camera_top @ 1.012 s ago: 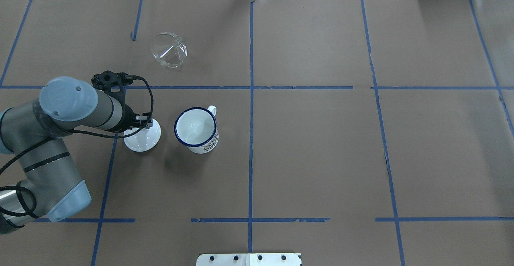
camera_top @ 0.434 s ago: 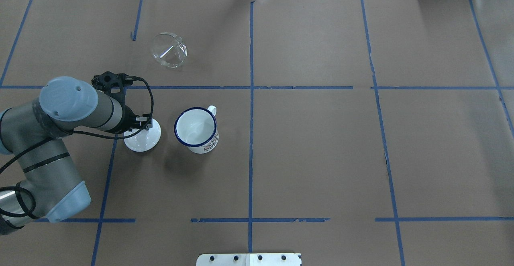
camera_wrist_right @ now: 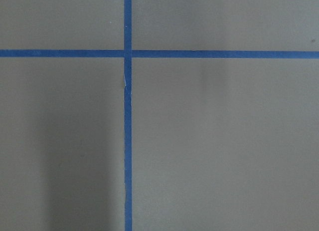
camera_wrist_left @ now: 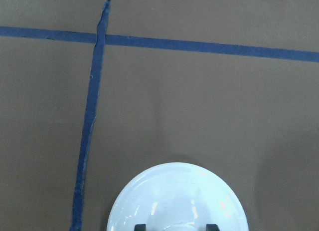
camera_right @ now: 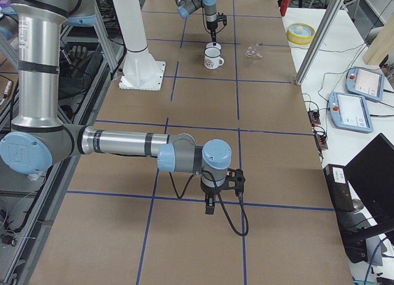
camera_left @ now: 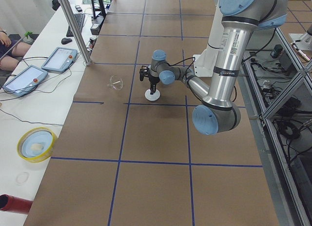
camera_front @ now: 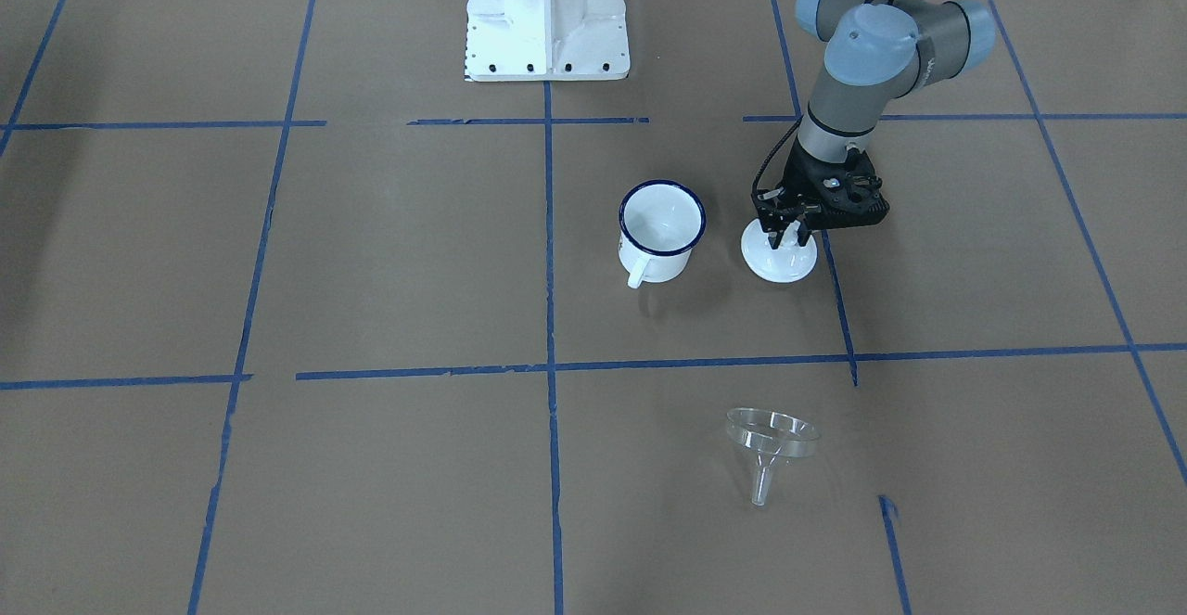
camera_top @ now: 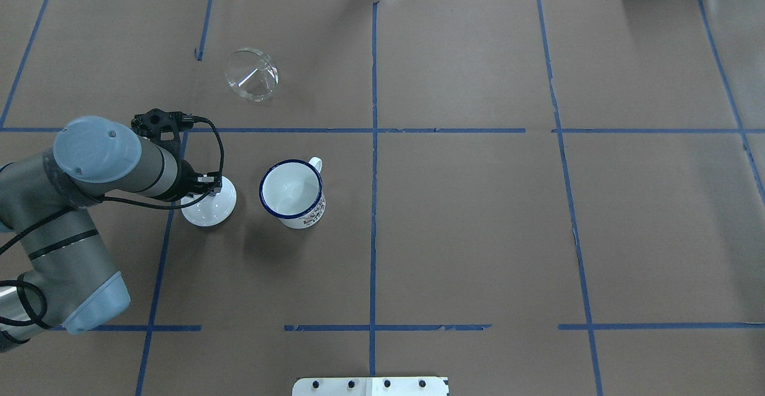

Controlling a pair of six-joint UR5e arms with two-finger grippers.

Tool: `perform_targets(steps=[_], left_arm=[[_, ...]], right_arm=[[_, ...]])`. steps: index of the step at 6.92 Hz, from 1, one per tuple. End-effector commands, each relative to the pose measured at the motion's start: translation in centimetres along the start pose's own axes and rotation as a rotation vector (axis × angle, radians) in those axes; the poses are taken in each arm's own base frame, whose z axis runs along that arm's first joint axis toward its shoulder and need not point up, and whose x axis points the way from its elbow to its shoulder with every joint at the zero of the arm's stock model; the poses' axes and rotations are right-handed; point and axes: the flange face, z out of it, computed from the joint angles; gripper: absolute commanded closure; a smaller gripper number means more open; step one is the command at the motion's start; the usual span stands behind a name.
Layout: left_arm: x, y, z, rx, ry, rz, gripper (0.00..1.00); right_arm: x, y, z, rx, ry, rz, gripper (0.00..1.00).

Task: Remove funnel from cup
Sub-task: 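Grasp the white lid's knob with the left gripper, then lift the white lid and carry it over the mug with the left gripper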

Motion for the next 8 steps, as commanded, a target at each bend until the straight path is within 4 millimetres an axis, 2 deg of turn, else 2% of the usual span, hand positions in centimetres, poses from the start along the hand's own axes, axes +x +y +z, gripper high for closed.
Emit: perform_targets(steps=[1, 2, 4, 5, 6, 7, 8], left_arm=[[0.3, 0.0, -1.1, 0.007, 0.017, 0.004, 1.00], [0.4, 0.4, -2.2, -0.006, 0.013, 0.004, 1.00], [1.2, 0.6, -7.1, 0.000, 0.003, -0.005, 1.00], [1.3, 0.3, -11.1, 0.001, -0.014, -0.027, 1.00], [2.2, -0.4, -15.0, -0.026, -0.008, 0.004, 1.00], [4.4, -1.2, -17.4, -0.045, -0.026, -0.003, 1.00], [7.9, -1.6, -18.7, -0.088, -0.031, -0.020, 1.00]], right_arm=[[0.0, 0.0, 0.0, 0.000, 0.000, 0.000, 0.00], [0.0, 0.0, 0.0, 0.000, 0.000, 0.000, 0.00], [0.0, 0.0, 0.0, 0.000, 0.000, 0.000, 0.00], [0.0, 0.0, 0.0, 0.000, 0.000, 0.000, 0.00], [0.0, 0.0, 0.0, 0.000, 0.000, 0.000, 0.00], [0.0, 0.0, 0.0, 0.000, 0.000, 0.000, 0.00], [0.0, 0.0, 0.0, 0.000, 0.000, 0.000, 0.00]])
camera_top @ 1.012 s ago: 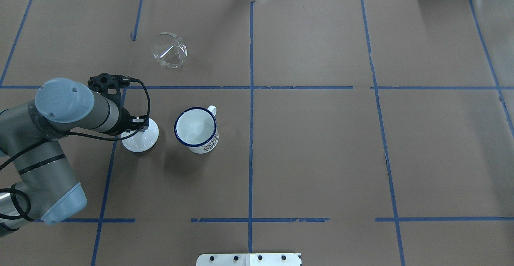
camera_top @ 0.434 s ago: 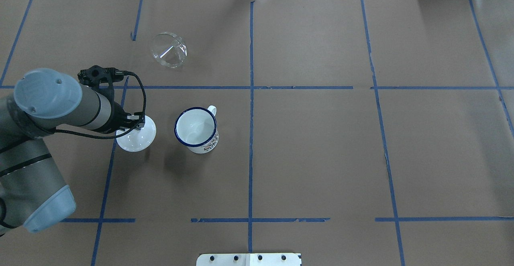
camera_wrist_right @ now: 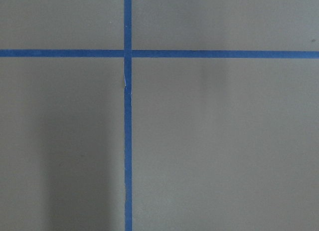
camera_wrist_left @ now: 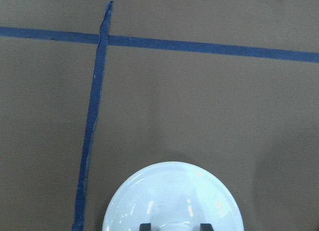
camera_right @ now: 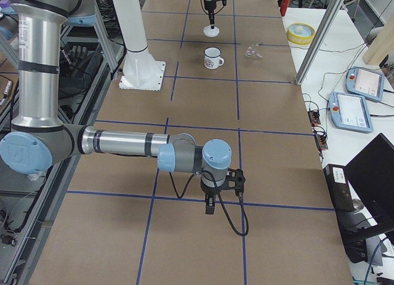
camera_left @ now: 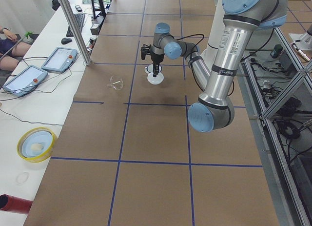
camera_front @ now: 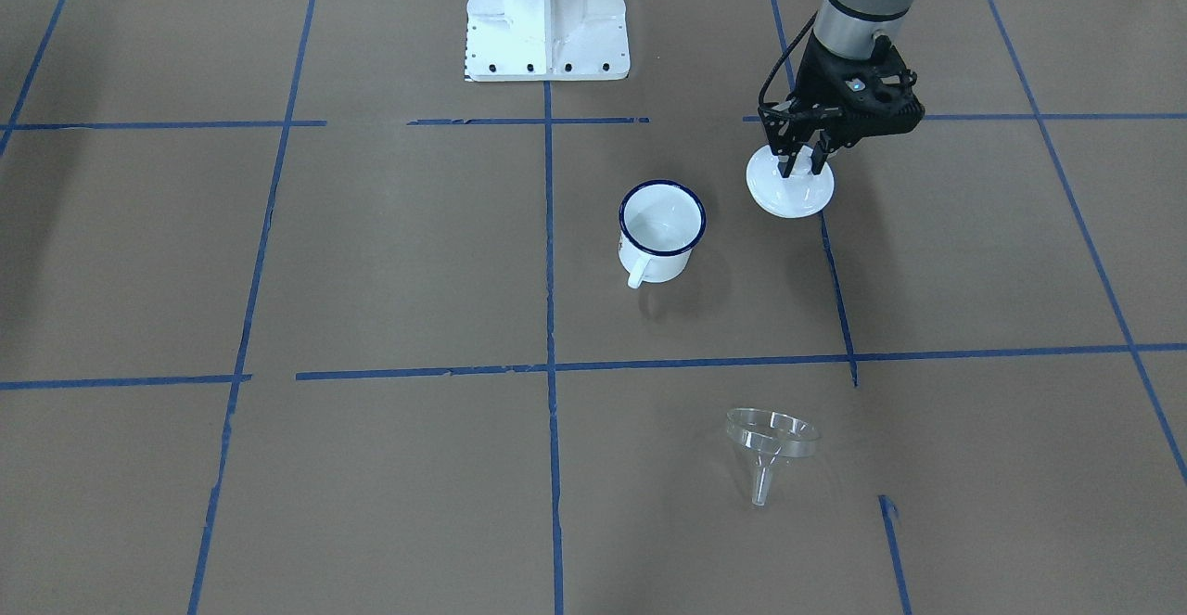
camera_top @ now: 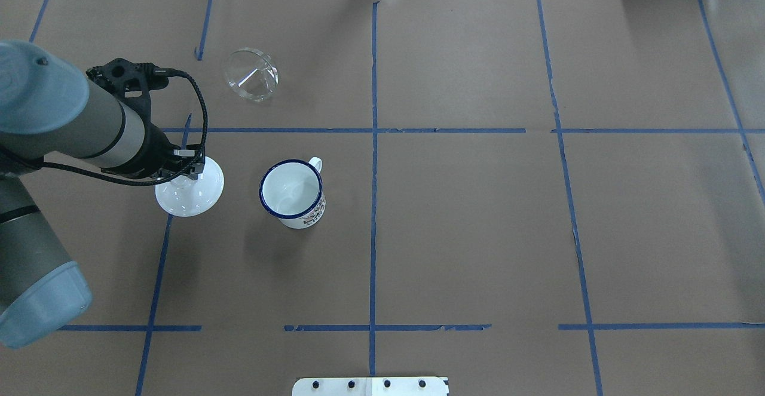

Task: Remove funnel from cup
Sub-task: 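Lift the white lid and carry it over the mug with the left gripper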

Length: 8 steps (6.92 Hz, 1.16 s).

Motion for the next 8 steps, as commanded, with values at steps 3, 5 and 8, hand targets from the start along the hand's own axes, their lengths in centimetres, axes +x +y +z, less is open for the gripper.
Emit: perform_targets(steps=[3, 5, 8], left_arm=[[10.8, -0.7, 1.5, -0.098, -0.020, -0.114, 1.00], [11.9, -1.4, 2.6, -0.089, 0.011, -0.101, 1.00], [12.4, -2.4, 5.0, -0.079, 0.037, -0.091, 1.00]], right_arm=[[0.0, 0.0, 0.0, 0.000, 0.000, 0.000, 0.00], [0.0, 0.0, 0.0, 0.000, 0.000, 0.000, 0.00], [0.0, 0.0, 0.0, 0.000, 0.000, 0.000, 0.00]])
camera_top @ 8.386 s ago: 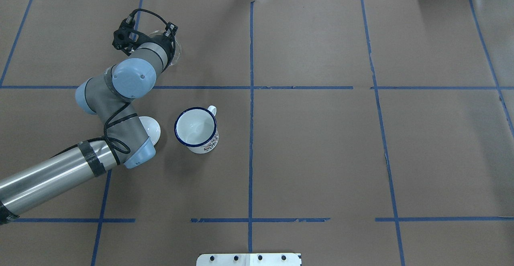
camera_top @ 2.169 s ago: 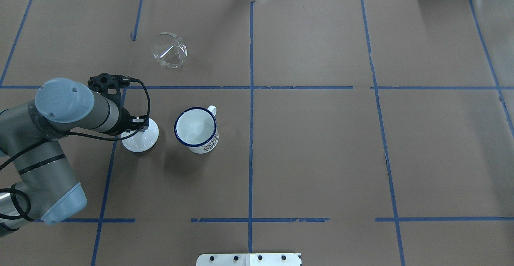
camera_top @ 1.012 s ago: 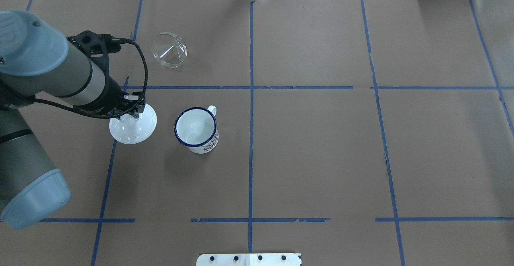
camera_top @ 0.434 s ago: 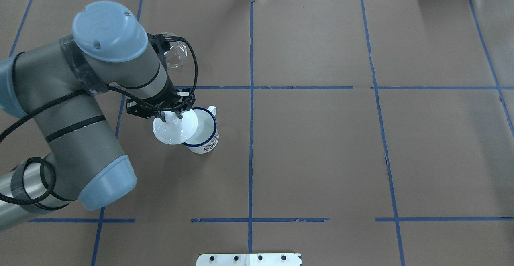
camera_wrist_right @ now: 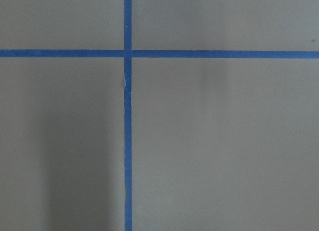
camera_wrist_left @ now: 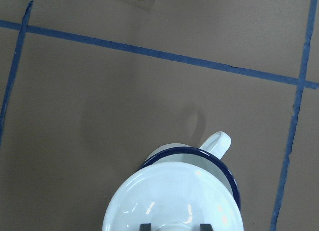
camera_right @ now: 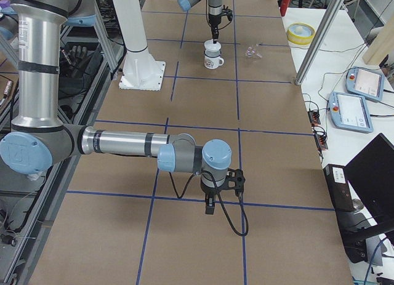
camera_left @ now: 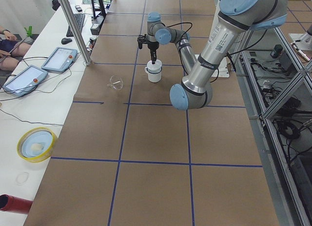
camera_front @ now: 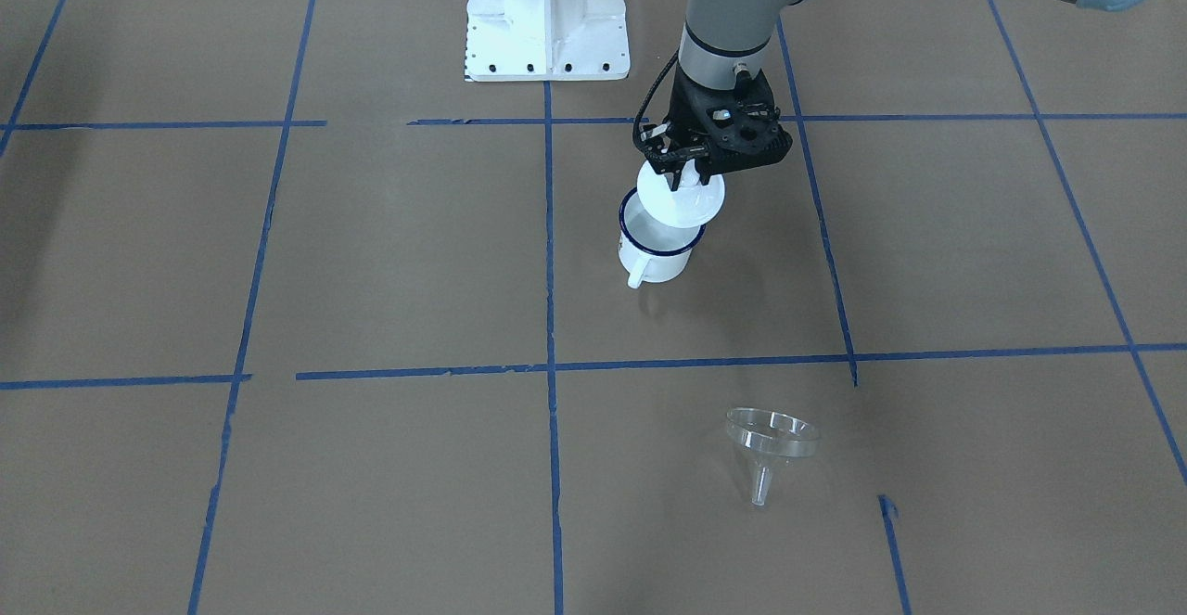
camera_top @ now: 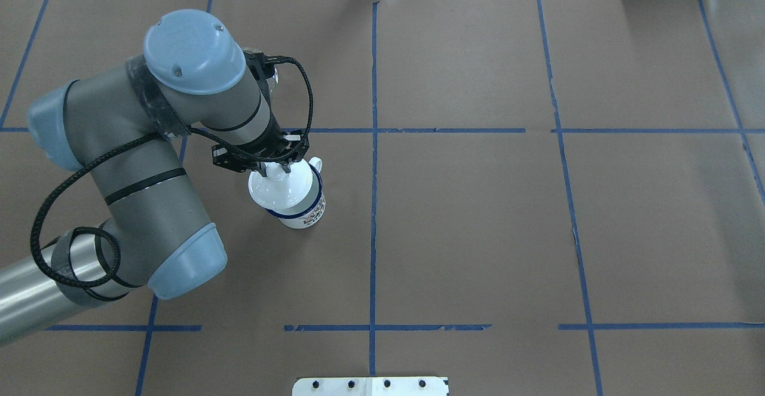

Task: Remove funnel from cup
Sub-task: 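Lower the white lid onto the mug and open the left gripper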

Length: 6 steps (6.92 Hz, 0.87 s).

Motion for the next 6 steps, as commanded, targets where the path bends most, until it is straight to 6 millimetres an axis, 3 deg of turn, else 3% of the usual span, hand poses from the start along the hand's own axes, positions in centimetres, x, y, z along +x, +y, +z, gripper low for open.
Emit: perform_targets(steps=[1, 6], left_arm=[[0.14, -0.44, 0.97, 0.002, 0.006, 0.004, 1.00], [0.17, 0.15, 1.60, -0.006, 0.009, 0.016, 1.00]], right_arm=[[0.00, 0.00, 0.00, 0.000, 0.000, 0.000, 0.00], [0.00, 0.00, 0.00, 0.000, 0.000, 0.000, 0.00]])
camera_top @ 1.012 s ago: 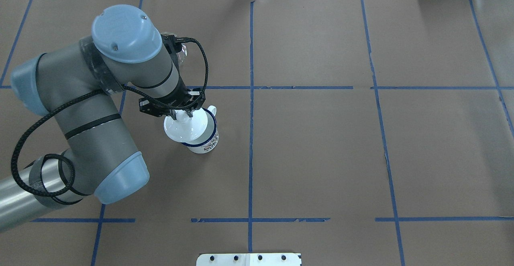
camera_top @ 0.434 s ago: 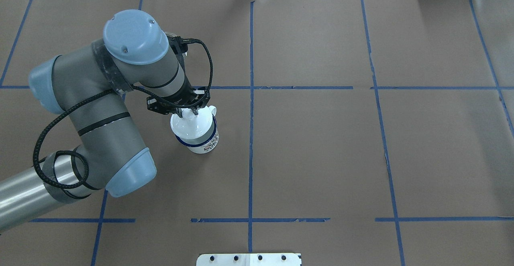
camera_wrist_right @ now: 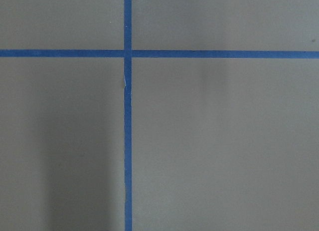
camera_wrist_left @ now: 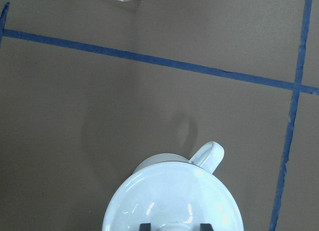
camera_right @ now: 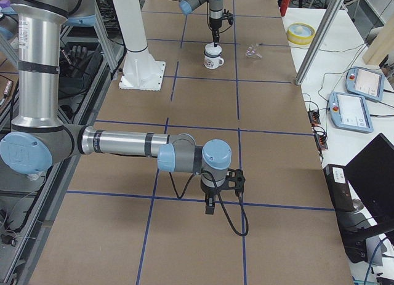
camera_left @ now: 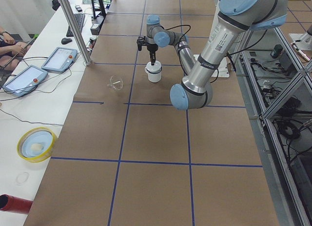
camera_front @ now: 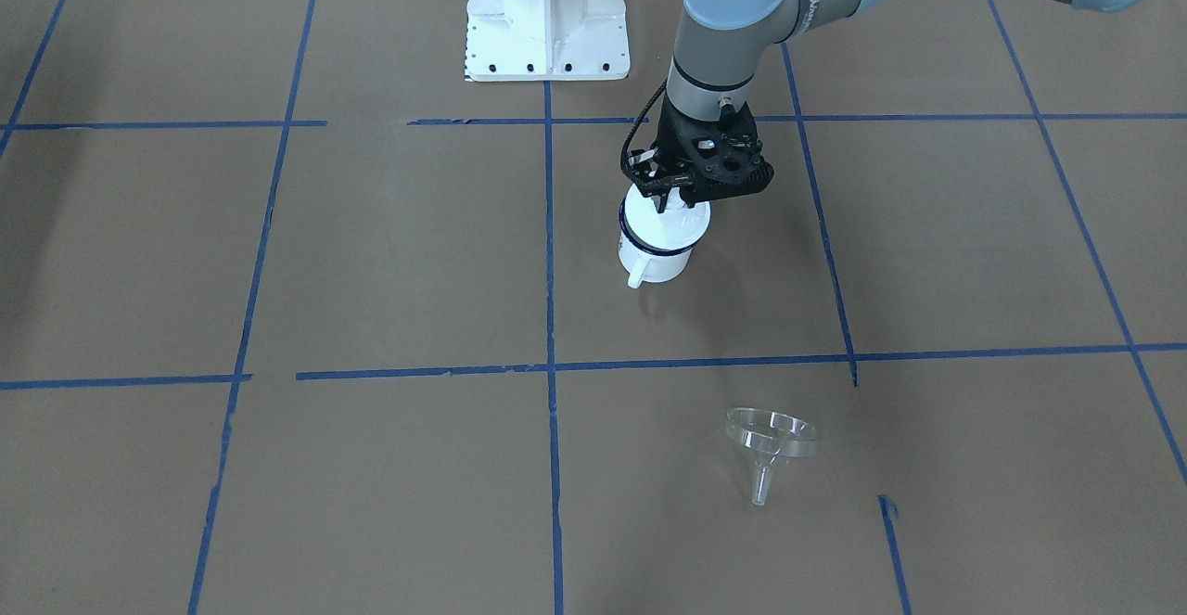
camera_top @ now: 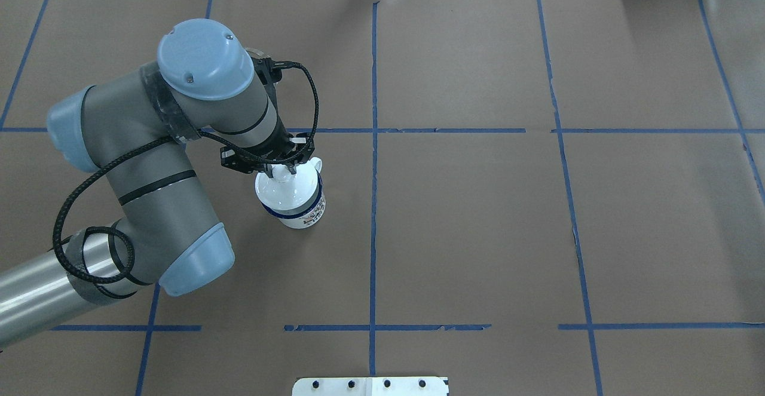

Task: Remove funnel from cup
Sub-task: 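Lower the white lid onto the mug and open the left gripper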

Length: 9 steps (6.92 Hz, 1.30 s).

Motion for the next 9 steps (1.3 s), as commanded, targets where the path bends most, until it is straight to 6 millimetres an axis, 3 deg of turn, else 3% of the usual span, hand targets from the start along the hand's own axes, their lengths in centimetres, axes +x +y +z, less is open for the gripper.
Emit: perform_targets(steps=[1, 6, 7, 8, 9], left_arm=[[-0.15, 0.10, 0.41, -0.001, 0.003, 0.004, 1.00], [0.19, 0.07, 0.23, 0.000, 0.007, 0.004, 1.00], [0.12, 0.06, 0.35, -0.002, 0.006, 0.002, 0.69], [-0.01, 0.00, 0.80, 0.001, 0.016, 0.009, 0.01], [0.03, 0.01, 0.71, 0.004, 0.020, 0.013, 0.00]], right_arm=[[0.00, 0.00, 0.00, 0.000, 0.000, 0.000, 0.00], [0.00, 0.00, 0.00, 0.000, 0.000, 0.000, 0.00], [0.00, 0.00, 0.00, 0.000, 0.000, 0.000, 0.00], [0.00, 0.00, 0.00, 0.000, 0.000, 0.000, 0.00], [0.00, 0.00, 0.00, 0.000, 0.000, 0.000, 0.00]])
